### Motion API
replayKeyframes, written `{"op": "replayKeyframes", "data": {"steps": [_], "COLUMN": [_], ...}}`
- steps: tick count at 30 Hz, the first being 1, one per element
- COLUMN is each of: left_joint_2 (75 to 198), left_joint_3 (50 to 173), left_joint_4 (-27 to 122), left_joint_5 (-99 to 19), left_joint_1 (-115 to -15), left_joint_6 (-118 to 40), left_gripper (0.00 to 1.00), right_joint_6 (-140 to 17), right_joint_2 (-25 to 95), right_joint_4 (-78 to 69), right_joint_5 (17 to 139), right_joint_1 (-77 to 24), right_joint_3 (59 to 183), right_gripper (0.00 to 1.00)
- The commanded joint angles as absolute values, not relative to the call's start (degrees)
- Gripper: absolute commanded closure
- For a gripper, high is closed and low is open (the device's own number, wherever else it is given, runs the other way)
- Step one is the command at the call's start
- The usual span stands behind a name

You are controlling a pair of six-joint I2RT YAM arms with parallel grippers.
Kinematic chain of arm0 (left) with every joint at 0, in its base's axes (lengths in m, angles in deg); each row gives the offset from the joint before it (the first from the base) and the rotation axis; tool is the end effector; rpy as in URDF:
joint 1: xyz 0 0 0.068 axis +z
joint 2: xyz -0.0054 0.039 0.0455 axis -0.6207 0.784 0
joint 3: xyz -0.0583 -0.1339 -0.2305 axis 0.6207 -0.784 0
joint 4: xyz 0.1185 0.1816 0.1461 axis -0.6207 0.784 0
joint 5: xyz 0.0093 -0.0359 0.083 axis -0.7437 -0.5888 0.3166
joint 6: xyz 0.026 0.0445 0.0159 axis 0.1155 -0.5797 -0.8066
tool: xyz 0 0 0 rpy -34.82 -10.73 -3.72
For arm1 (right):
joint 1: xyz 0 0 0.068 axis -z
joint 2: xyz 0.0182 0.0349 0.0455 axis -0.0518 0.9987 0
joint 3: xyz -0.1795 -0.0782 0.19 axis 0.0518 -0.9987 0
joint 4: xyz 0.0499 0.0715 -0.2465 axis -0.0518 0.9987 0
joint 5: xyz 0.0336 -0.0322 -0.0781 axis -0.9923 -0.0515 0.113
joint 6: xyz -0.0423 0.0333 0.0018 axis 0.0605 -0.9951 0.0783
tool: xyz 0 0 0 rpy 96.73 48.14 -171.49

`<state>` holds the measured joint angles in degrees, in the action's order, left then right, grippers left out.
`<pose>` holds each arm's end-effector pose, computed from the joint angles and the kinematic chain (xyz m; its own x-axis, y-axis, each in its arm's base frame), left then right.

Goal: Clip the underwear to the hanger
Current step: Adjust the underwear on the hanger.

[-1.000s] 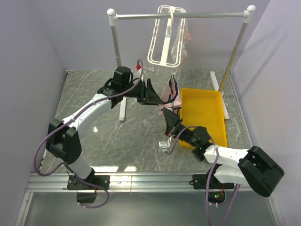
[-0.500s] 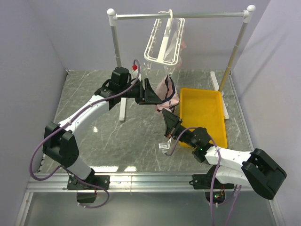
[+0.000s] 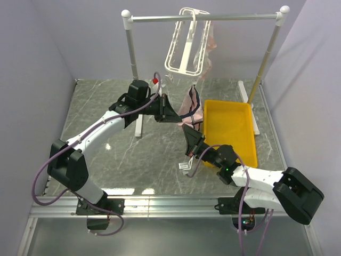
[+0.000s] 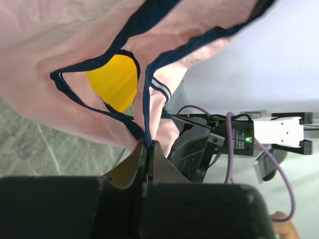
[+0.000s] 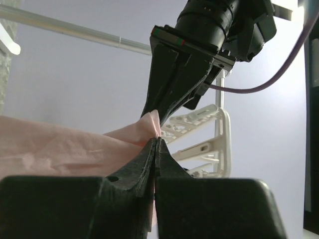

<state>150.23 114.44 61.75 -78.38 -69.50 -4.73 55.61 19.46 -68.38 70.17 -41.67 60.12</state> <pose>0.2931 -0.2072 0.3326 -0.9185 -0.0225 -0.3948 0.3649 0.3367 -0.8680 0.1480 0.1594 0.2252 0.7527 -0.5267 0.3949 0.4458 -0.0336 -0.8945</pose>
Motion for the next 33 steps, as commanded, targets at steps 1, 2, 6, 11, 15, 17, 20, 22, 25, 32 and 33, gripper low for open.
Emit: {"op": "replayKeyframes", "data": {"steps": [1, 2, 6, 11, 15, 17, 20, 22, 25, 32, 33], "left_joint_2": [145.7, 145.3, 140.9, 133.8, 131.6, 130.1, 128.5, 127.8, 127.9, 128.9, 129.1], "left_joint_3": [115.1, 115.2, 113.7, 107.4, 105.5, 104.5, 103.2, 102.8, 103.3, 105.0, 104.9], "left_joint_4": [61.9, 62.5, 62.6, 57.4, 57.2, 56.7, 56.8, 56.1, 54.8, 52.1, 52.1], "left_joint_5": [-76.4, -76.0, -71.5, -68.2, -67.6, -67.0, -63.8, -63.2, -62.0, -64.2, -63.3], "left_joint_1": [-69.6, -69.6, -69.7, -70.6, -72.3, -73.3, -75.0, -75.2, -75.2, -75.2, -75.3], "left_joint_6": [-9.7, -11.4, -24.9, -37.1, -49.5, -55.0, -65.8, -68.9, -69.1, -67.5, -68.1], "left_gripper": [1.00, 1.00, 1.00, 1.00, 1.00, 1.00, 1.00, 1.00, 1.00, 1.00, 1.00], "right_joint_6": [54.8, 53.0, 46.2, 30.8, 25.5, 20.9, 19.6, 22.7, 32.8, 36.1, 33.9], "right_joint_2": [18.7, 18.1, 12.8, 2.6, 0.9, 1.5, 3.0, 3.6, 3.9, 1.3, 2.0], "right_joint_4": [-69.5, -69.2, -59.4, -25.8, -15.7, -9.9, -2.5, 5.5, 18.2, 20.3, 20.8], "right_joint_5": [72.6, 73.3, 79.4, 75.1, 67.0, 62.8, 57.7, 56.0, 55.2, 58.3, 57.9], "right_joint_1": [-42.2, -42.2, -42.1, -39.8, -35.9, -34.4, -33.2, -32.9, -32.7, -32.5, -32.5], "right_joint_3": [61.3, 61.5, 65.3, 78.4, 85.4, 88.7, 94.8, 98.4, 100.0, 94.9, 98.2], "right_gripper": [0.96, 0.81, 0.45, 0.38, 0.39, 0.39, 0.39, 0.38, 0.38, 0.37, 0.37]}}
